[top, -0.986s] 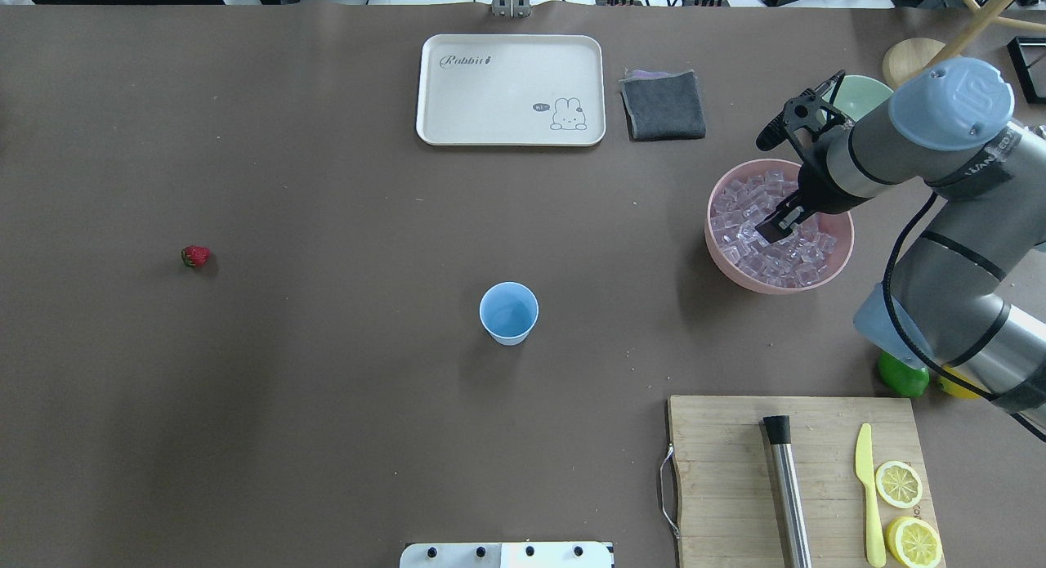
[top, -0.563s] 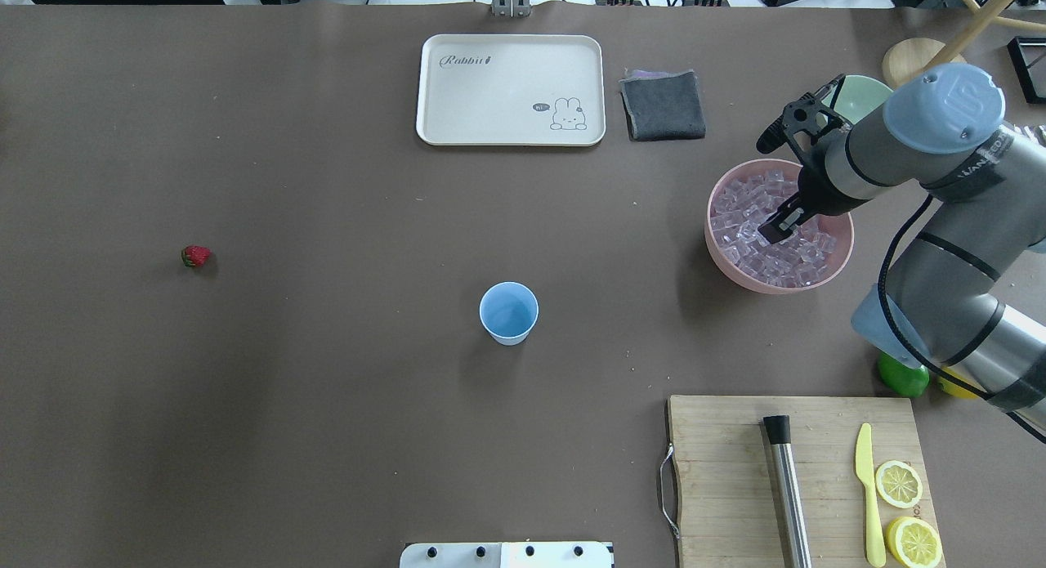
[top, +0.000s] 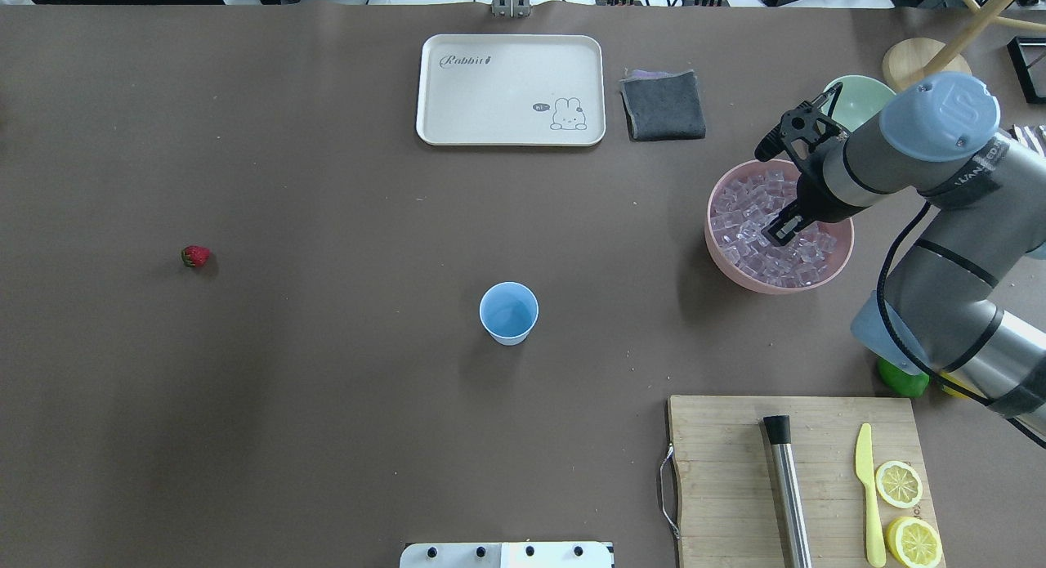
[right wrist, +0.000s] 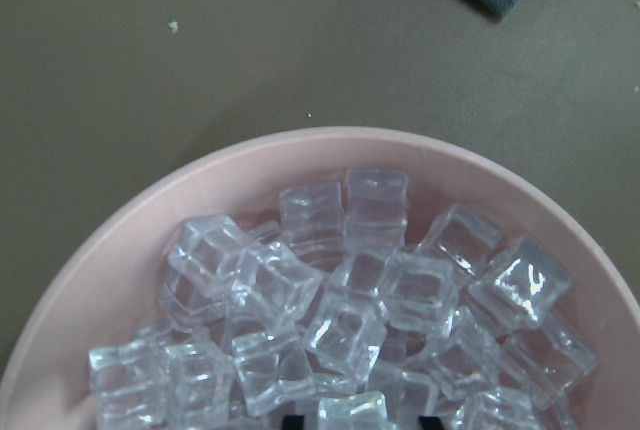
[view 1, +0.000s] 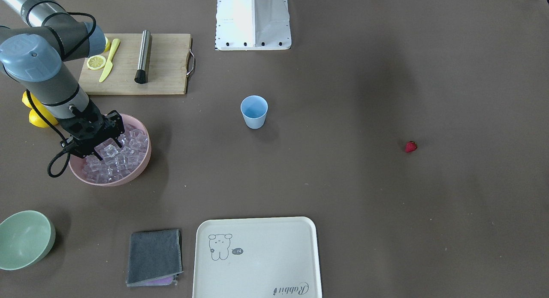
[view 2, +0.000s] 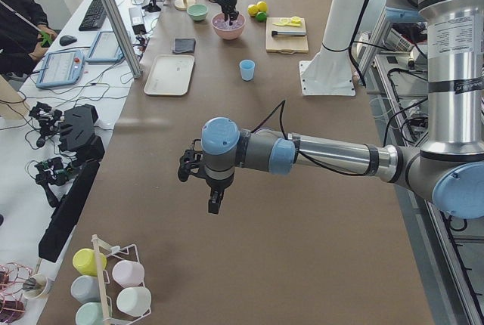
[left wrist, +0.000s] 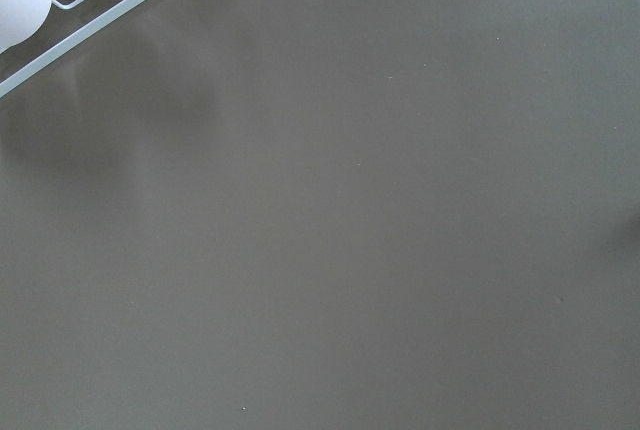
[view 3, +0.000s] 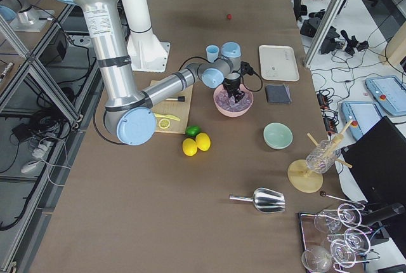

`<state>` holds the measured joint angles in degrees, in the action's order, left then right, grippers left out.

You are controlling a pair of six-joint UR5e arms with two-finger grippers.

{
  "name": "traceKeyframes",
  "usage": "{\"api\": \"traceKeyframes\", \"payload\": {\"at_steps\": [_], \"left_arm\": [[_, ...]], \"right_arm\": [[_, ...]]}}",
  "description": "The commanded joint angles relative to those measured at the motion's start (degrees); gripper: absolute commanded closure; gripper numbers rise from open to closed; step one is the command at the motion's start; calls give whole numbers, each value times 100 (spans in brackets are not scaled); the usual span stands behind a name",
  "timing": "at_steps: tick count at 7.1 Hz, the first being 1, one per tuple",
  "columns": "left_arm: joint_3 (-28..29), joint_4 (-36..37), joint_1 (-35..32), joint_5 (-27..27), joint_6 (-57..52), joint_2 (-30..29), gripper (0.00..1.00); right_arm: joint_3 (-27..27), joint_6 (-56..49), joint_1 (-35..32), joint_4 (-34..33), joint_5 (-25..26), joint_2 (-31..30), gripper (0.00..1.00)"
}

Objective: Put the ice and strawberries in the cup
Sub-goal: 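Reach the right gripper into the pink bowl and grasp an ice cube, then carry the ice cube with the right gripper over the blue cup and release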

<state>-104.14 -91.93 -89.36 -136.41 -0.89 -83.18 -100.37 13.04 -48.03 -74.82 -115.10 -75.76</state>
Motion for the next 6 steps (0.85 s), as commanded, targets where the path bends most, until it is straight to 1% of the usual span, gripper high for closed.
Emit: {"api": "traceKeyframes", "payload": {"at_steps": [1, 2, 3, 4, 5, 6], "left_arm": [[-9, 0, -2, 0, 1, 3, 3], [-27, 0, -11, -9, 18, 3, 3], [-44, 0, -28, -9, 18, 3, 3], [-53, 0, -29, -18, 18, 12, 3], [-36, 0, -29, -18, 18, 3, 3], [-36, 0, -20, -18, 10, 3, 3]], "right_arm": [[-175, 14, -22, -58, -82, 0, 100], [-498, 136, -135, -389, -300, 78, 100], [-937, 616, -136, -1071, -485, 453, 100], [-1263, 1865, 334, -1217, -521, 657, 100], [-1344, 3252, 895, -1210, -209, 1094, 100], [-1302, 4015, 1649, -1219, 491, 1533, 100]]}}
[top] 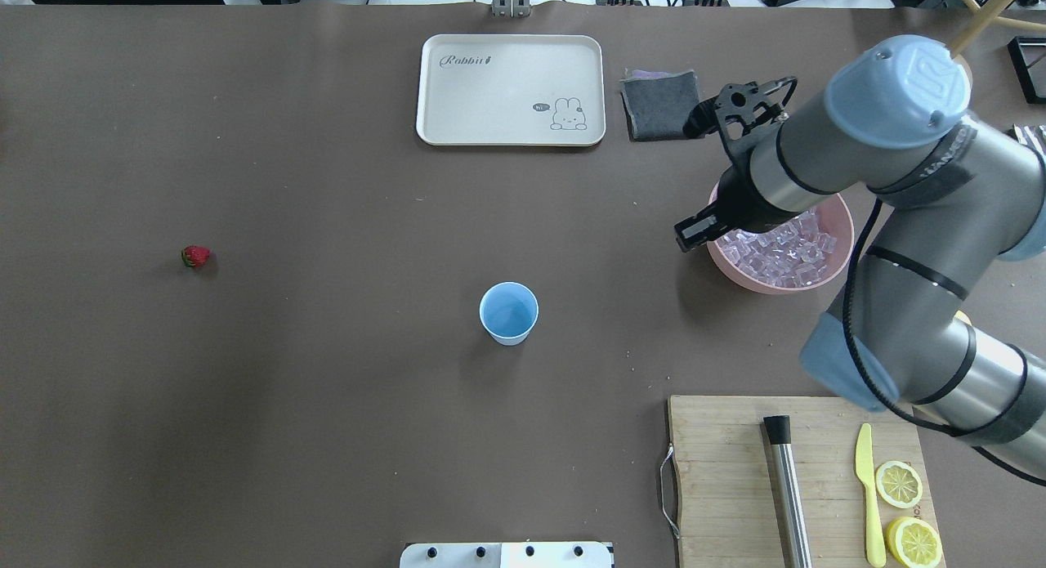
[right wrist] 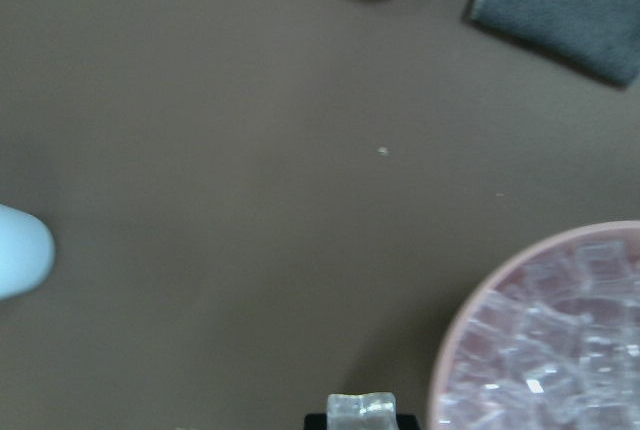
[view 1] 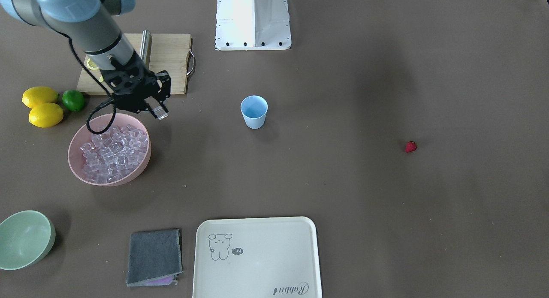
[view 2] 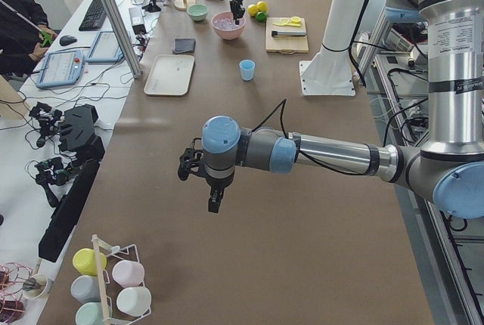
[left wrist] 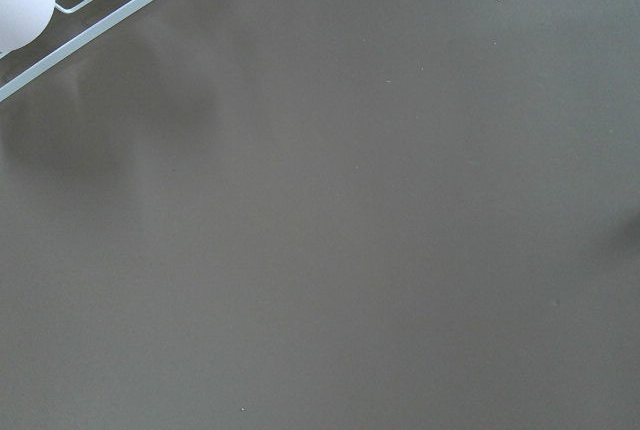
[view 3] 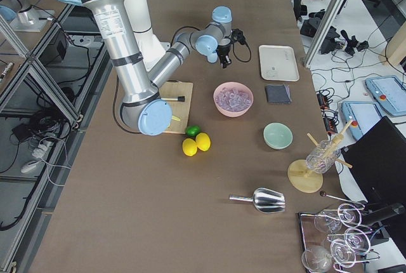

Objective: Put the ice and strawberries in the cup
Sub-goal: 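Carry the ice cube with the right gripper over the blue cup and release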

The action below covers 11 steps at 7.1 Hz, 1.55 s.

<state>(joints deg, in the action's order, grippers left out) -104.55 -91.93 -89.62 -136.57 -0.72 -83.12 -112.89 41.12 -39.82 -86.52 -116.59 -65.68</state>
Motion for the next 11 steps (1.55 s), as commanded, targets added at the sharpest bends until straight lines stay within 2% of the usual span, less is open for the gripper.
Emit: {"api": "traceKeyframes", "payload": {"at_steps": [1, 2, 4, 7, 8, 9, 10, 11], "left_arm": [[4, 0, 6, -1, -7, -11, 3], [-13, 0, 6, -1, 2, -11, 3], [-22, 0, 6, -1, 2, -20, 3], [-31, 0, 6, -1, 11, -55, 3], [-39, 0, 6, -1, 11, -55, 3], [-40, 0, 6, -1, 11, -55, 3], [-31, 0, 6, -1, 2, -55, 3], [-39, 0, 6, -1, 2, -47, 3]], "right_arm": [[143, 1840, 1296, -76, 1056, 886, 100], [328, 2012, 1440, -41, 1103, 1055, 100], [1046, 2374, 1661, -32, 1358, 1608, 100], [1138, 2357, 1600, -6, 1376, 1610, 100], [1190, 2365, 1565, -6, 1376, 1611, 88], [1252, 2478, 1565, -6, 1376, 1671, 42], [1287, 2523, 1565, -6, 1376, 1716, 19], [1287, 2541, 1530, -6, 1367, 1707, 15]]}}
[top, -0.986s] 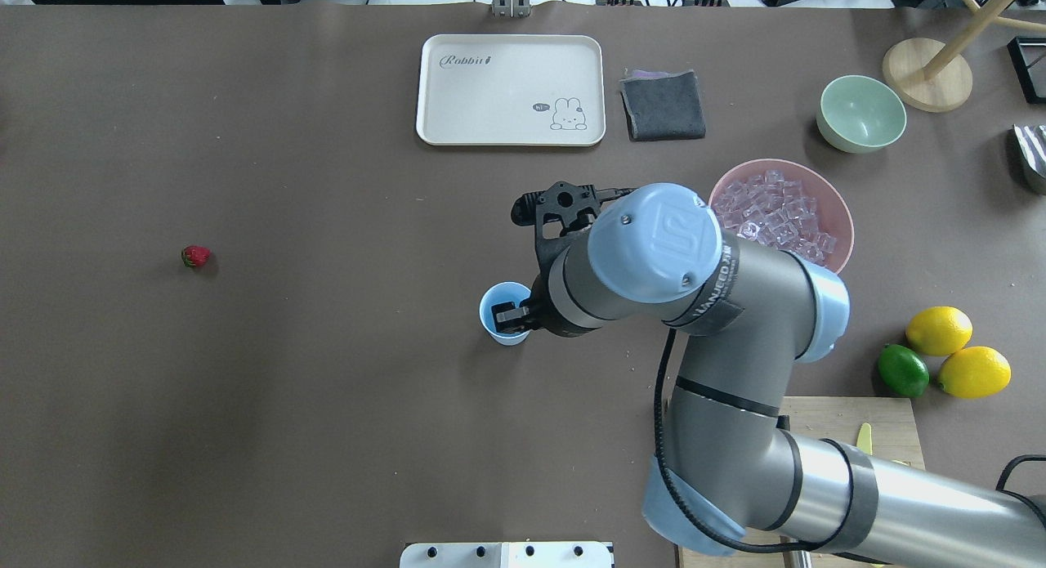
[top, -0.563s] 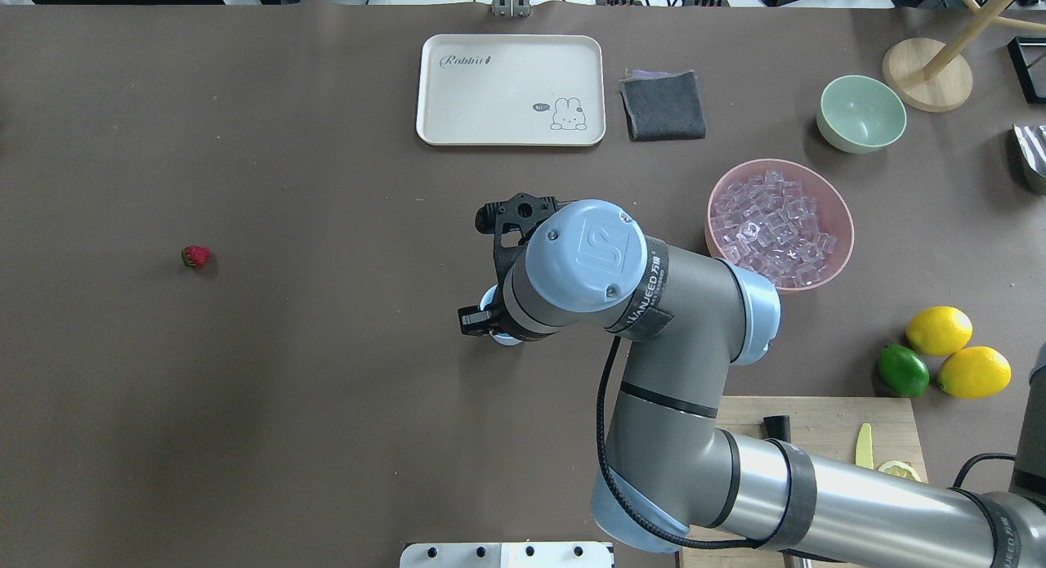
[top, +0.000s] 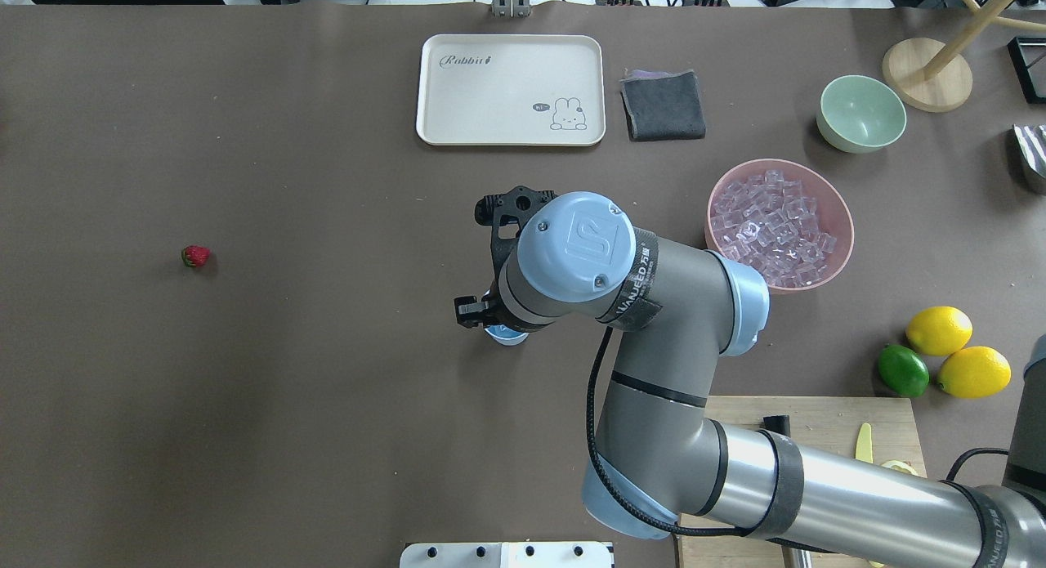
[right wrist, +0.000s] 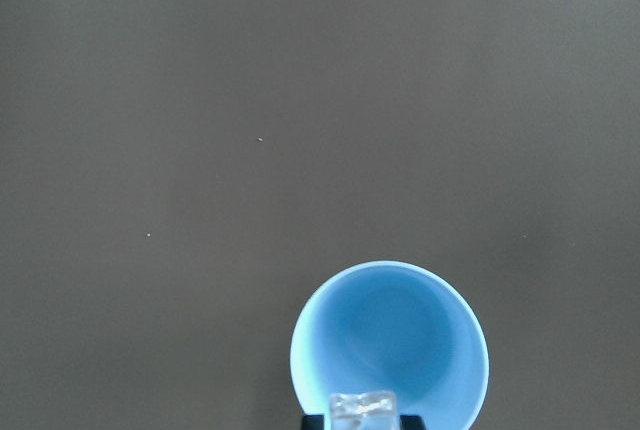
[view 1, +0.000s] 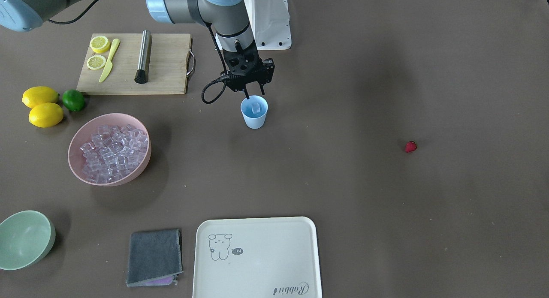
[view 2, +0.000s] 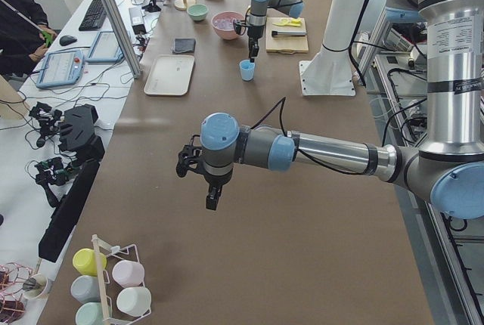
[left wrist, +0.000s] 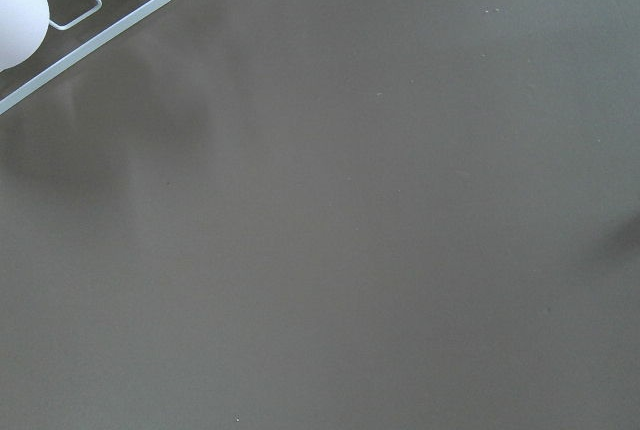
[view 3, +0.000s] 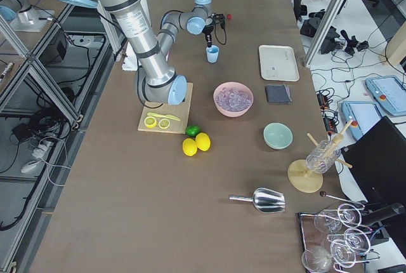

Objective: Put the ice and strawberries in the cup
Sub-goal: 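Carry the ice cube with the right gripper over the blue cup and release, then move the right gripper back to the pink bowl of ice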

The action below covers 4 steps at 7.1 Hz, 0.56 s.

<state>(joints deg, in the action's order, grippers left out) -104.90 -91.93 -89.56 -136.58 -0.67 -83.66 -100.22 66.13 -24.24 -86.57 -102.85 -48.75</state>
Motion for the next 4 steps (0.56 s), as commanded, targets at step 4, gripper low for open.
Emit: {"api": "traceKeyframes", "payload": {"at_steps": [4], "left_arm": [[-4, 0, 0, 0, 6, 7, 3]], "right_arm": [[-637, -1158, -1694, -88, -1533, -1141, 19]]}}
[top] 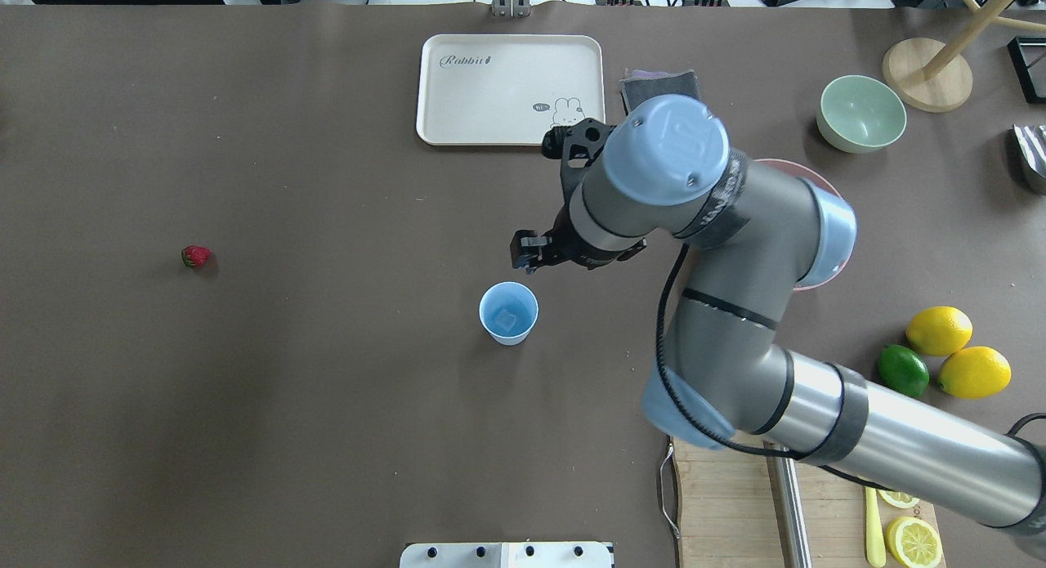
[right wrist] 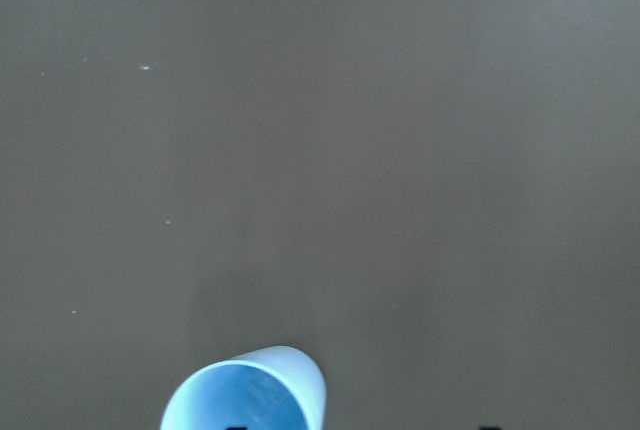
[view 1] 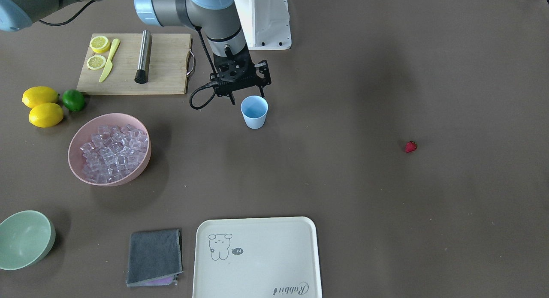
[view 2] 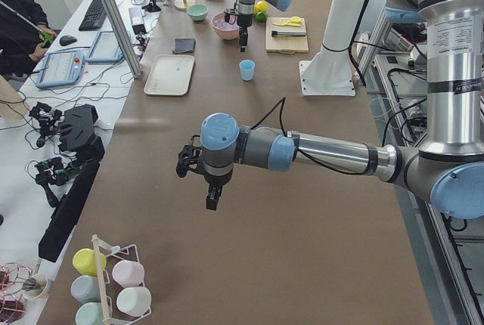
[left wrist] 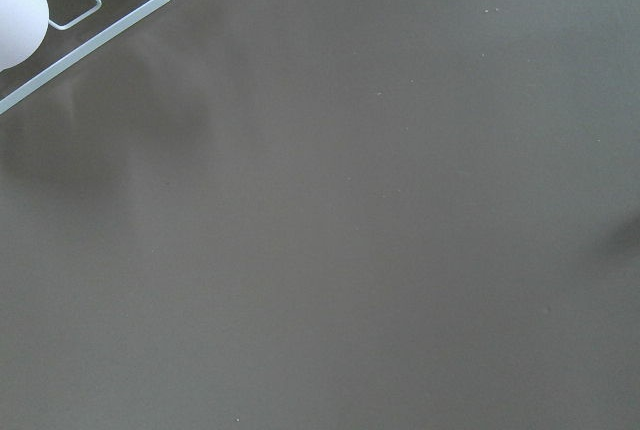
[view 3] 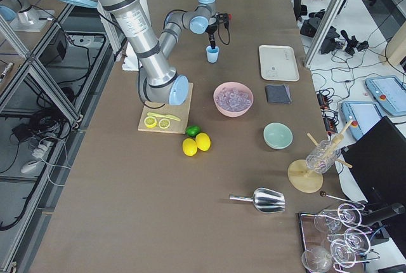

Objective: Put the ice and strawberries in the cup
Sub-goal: 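Move the right gripper back to the pink bowl of ice, then lower the right gripper into the ice and grasp another cube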

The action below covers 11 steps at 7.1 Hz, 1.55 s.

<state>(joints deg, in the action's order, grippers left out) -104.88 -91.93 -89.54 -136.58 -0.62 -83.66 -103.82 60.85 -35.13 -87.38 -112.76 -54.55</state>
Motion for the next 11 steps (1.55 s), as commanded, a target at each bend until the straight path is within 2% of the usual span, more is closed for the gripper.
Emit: {"api": "traceKeyframes", "payload": {"at_steps": [1, 3, 5, 8, 11], "left_arm": [[-6, 0, -2, 0, 0, 7, 3], [-6, 0, -2, 0, 0, 7, 3], [3, 0, -2, 0, 0, -2, 3], [-6, 0, -2, 0, 0, 7, 3], [3, 0, -2, 0, 0, 7, 3]], "right_arm": [[-323, -1132, -940, -7, -658, -870, 19], [-515, -1845, -1188, -24, -660, -1529, 20], [-535, -2348, -1224, -51, -529, -1927, 20], [-508, -2832, -1023, -542, 200, -2042, 21], [-333, -3052, -820, -560, 333, -2069, 24]]}}
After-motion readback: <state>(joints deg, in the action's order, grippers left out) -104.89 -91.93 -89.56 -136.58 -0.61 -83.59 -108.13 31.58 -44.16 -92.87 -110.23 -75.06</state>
